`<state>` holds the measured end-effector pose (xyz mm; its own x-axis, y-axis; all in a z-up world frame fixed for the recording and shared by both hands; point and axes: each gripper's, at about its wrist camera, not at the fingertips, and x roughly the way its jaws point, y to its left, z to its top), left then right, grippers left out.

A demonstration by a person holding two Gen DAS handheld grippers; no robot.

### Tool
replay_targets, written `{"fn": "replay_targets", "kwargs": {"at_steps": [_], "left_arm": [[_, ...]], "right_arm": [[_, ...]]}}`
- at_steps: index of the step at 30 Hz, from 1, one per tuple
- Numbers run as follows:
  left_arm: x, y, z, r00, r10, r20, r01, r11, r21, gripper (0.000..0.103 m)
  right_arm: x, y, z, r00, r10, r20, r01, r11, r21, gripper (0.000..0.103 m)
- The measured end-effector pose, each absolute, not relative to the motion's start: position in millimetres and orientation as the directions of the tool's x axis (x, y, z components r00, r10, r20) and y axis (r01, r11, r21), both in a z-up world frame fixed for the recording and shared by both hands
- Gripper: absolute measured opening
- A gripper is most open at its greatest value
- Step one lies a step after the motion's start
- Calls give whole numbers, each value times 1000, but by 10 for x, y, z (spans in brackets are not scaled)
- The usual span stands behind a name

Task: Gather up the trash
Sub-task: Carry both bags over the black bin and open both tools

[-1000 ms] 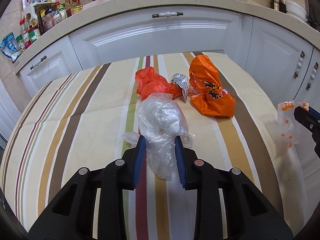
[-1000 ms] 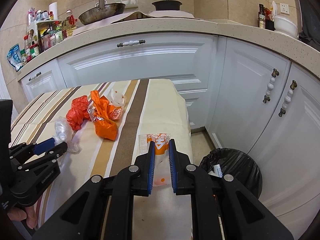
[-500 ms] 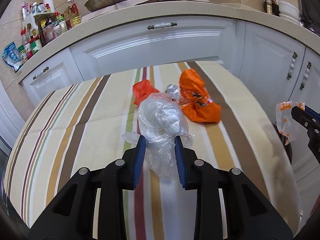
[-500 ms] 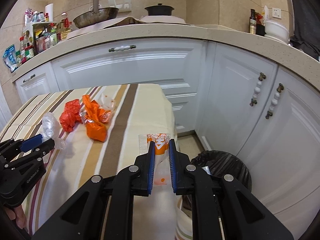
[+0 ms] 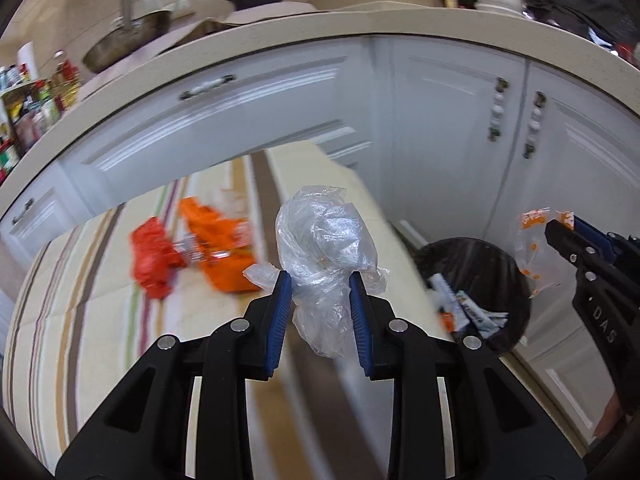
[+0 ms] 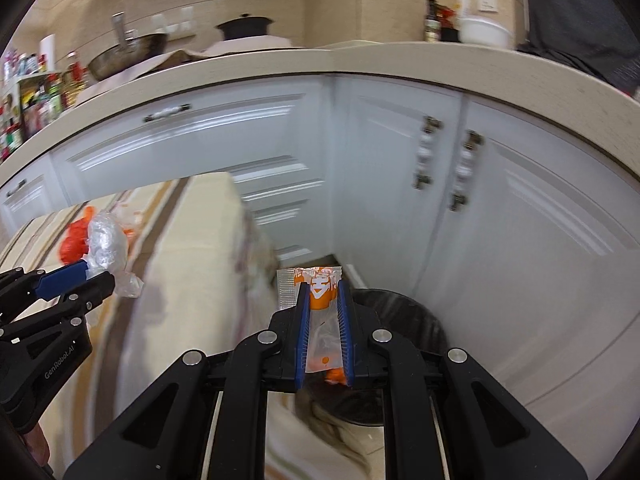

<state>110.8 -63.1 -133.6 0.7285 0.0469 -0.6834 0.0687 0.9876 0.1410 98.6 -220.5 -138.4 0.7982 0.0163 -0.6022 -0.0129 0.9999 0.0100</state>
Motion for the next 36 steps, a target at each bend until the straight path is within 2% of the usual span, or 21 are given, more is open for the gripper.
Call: {"fn": "replay_targets", "kwargs": {"at_steps": [11,20,21,22,23,25,27,29,33,36], "left_arm": [[1618,-1812,-1641,664,-53,-746,239,960,144,29],[2079,-2318,-2096,609,-22,-793,269,946,180,30],[2123,-2351,-2147,608,-11,-794,271,943,195,31],[2179,-2392,-2218,606,8,-796,272,938,216,35],[2211,-2409,-2265,603,24,-798,269,935,231,45],[2256,-2422,-2351,594,38,-803,255,939,233,51],[2284,-2387,-2379,587,41,-809,247,942,228,53],[2292,-2356,-2372,583,40,-811,242,945,221,59],[2262,-2237,-2250,590,21,-807,233,953,196,61],[2183,-2114,-2096,613,7,-790,222,958,180,68]], "right_arm": [[1165,-3003,-1659,771,-83,-631,121,992,17,14],[1478,-3292,-2035,742,-104,-662,161,987,25,14],[1518,-3324,-2079,743,-111,-660,171,985,27,15],[1556,-3348,-2113,743,-112,-660,178,984,33,21],[1604,-3382,-2165,736,-110,-668,184,982,41,25],[1656,-3423,-2231,726,-111,-678,198,979,53,33],[1677,-3446,-2270,721,-107,-685,205,977,64,35],[1683,-3431,-2272,719,-109,-687,206,977,60,37],[1654,-3367,-2209,724,-113,-681,198,979,48,39],[1610,-3285,-2092,735,-112,-669,189,981,44,41]]}}
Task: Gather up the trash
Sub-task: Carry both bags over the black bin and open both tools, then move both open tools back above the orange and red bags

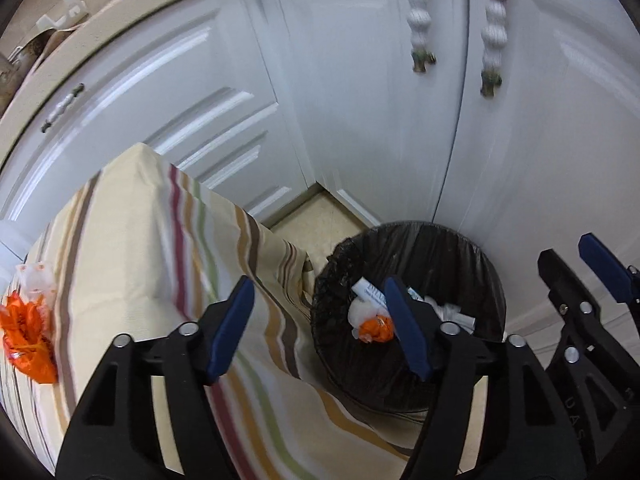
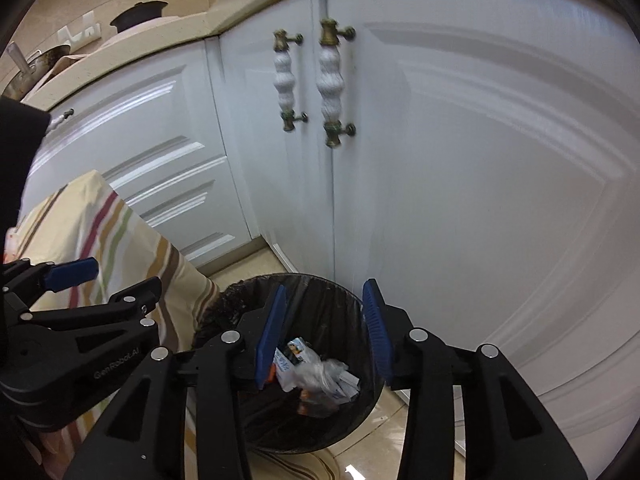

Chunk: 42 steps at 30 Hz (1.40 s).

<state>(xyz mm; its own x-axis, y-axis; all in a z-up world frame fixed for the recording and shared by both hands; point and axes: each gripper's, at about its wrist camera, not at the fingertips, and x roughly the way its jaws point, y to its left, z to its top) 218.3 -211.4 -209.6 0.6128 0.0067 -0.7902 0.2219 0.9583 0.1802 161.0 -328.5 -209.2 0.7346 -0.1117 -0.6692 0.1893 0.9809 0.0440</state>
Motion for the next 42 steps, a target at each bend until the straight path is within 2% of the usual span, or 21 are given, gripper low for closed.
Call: {"fn": "replay_targets", "kwargs": {"at_steps": [10,20,36,42], "left_arm": [[1883,-1389,-1588,675,19,-738,129,981,143,69],[1595,-388,-1284,705,127,-698,-50,990,130,69],[1241,1244,-1372,622,325,-712,-334,933,135,69],[1179,1583,-1490,588,348,-730,-386,914,124,69]], "right_arm": [[1437,-2839,-1669,780,-67,-622,123,991,47,45],[1375,-1985,-1375,807,46,-589,-35,999,31,47],[1447,-637,-1336,754,216,-620,-292,956,-22,47],[1501,-280,-1356,732,249,-634,-352,935,-39,53]]}}
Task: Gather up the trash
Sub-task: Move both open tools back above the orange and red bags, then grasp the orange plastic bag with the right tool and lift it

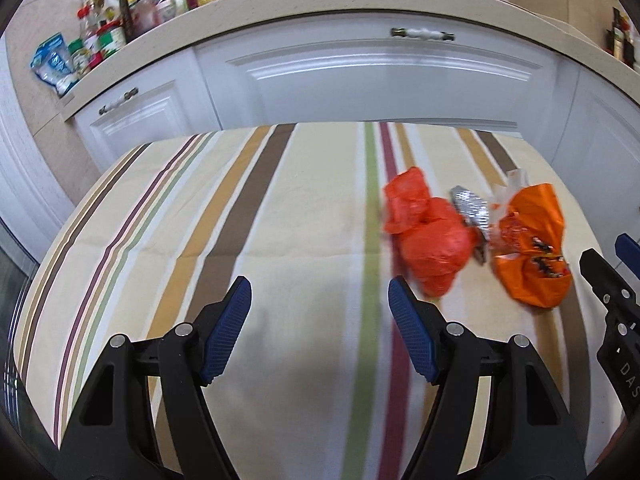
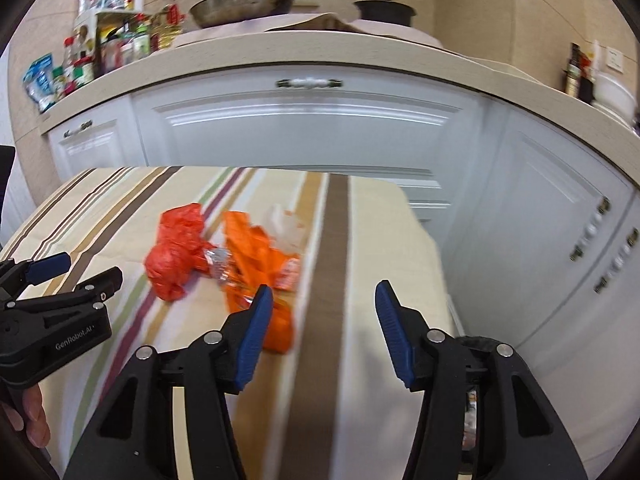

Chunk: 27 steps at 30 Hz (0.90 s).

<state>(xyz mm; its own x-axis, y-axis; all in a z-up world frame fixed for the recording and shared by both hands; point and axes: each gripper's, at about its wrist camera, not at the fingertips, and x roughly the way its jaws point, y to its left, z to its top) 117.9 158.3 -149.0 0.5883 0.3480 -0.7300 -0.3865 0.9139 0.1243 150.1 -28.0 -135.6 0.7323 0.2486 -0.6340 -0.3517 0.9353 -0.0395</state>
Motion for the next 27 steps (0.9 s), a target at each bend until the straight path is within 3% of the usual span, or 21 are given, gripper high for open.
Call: {"fn": "replay_targets", "kwargs": {"at_steps": [6,27], "left_arm": [[1173,1751,-1541,581,349,-736,-406,907,110,69],[1217,1864,-1627,572,331,-751,-415,906,83,69]], "right_arm": [[1592,10,-1370,722,258,-642,-383,922,-61,61],[1645,28,-1340,724,225,-652,-361,929,-80,63]]}}
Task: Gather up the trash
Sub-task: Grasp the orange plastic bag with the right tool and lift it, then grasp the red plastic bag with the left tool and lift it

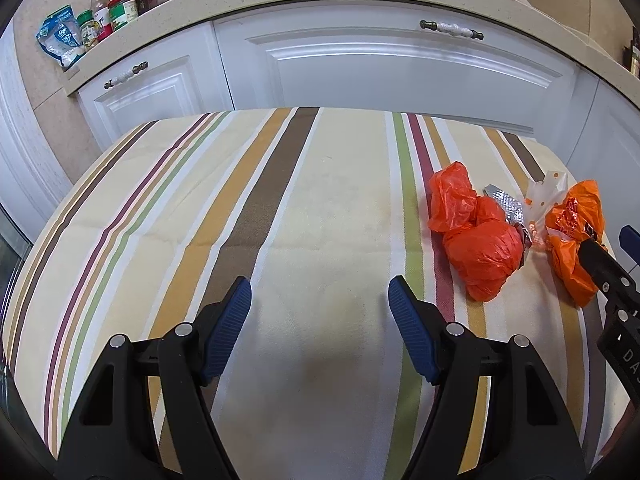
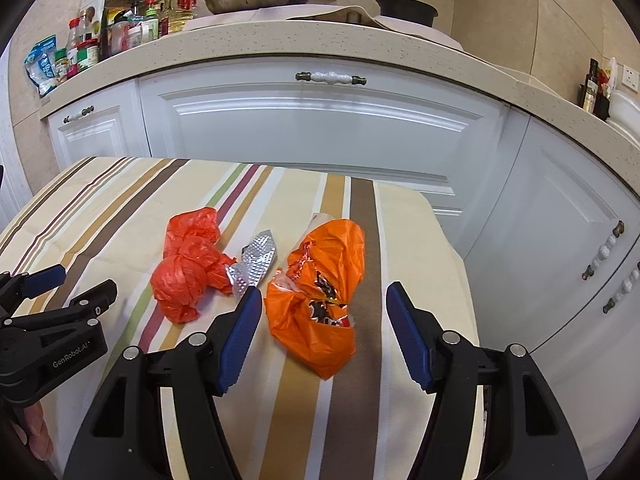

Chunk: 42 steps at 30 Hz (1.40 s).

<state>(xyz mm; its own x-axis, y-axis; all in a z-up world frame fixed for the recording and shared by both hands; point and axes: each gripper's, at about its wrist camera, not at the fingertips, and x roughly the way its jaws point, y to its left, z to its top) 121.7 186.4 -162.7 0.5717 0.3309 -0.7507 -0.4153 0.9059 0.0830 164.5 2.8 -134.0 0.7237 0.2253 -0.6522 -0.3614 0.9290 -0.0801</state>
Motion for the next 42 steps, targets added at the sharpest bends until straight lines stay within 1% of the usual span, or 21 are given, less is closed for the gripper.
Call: {"fn": "replay_targets", "kwargs": {"at_steps": [3,5,7,10,21,22,23,24,25,27,33,39,42], "left_arm": [[1224,1850,-1632,571,330,-752,-412,907,85,69],[1227,1842,-1639,571,329,-752,-410,908,86,69],[1230,1835,-1646,569,330,-753,-410,908,89,69],[1237,1828,-1655,567,332,-754,-410,907,91,69],[1282,1790,-1670,567,322,-758,-405,910,84,69],[1288,1781,-1672,567,320,-759,-404,911,83,69],[1292,1774,-1672,568,318,-759,-402,912,81,69],[1298,1766,-1672,569,317,-759,-401,913,80,69],[1303,1757,-1671,570,315,-759,-399,913,80,69],[1307,1739,-1673,572,312,-758,-396,915,78,69],[1310,1643,-1657,580,298,-758,-380,922,71,69],[1325,1484,-1566,607,284,-742,-356,932,65,70],[1380,1410,-1542,613,279,-739,-349,935,63,74]], "right_arm": [[1665,11,-1346,723,222,-654,-357,931,-79,64],[1674,-6,-1356,723,218,-656,-353,932,-80,65],[1681,-19,-1357,726,212,-654,-347,934,-82,71],[1714,-48,-1365,725,206,-657,-338,938,-79,72],[1884,14,-1500,676,209,-706,-359,931,-69,73],[1892,22,-1506,672,210,-710,-363,929,-69,70],[1892,28,-1506,670,216,-710,-369,927,-67,65],[1888,34,-1512,664,223,-714,-378,924,-63,52],[1885,38,-1526,655,231,-720,-386,921,-55,42],[1875,35,-1552,633,254,-731,-401,915,-30,32],[1741,-54,-1462,660,270,-701,-391,920,-14,31],[1714,-237,-1368,691,251,-677,-360,933,-21,31],[1775,-339,-1399,693,243,-679,-341,940,-12,31]]}}
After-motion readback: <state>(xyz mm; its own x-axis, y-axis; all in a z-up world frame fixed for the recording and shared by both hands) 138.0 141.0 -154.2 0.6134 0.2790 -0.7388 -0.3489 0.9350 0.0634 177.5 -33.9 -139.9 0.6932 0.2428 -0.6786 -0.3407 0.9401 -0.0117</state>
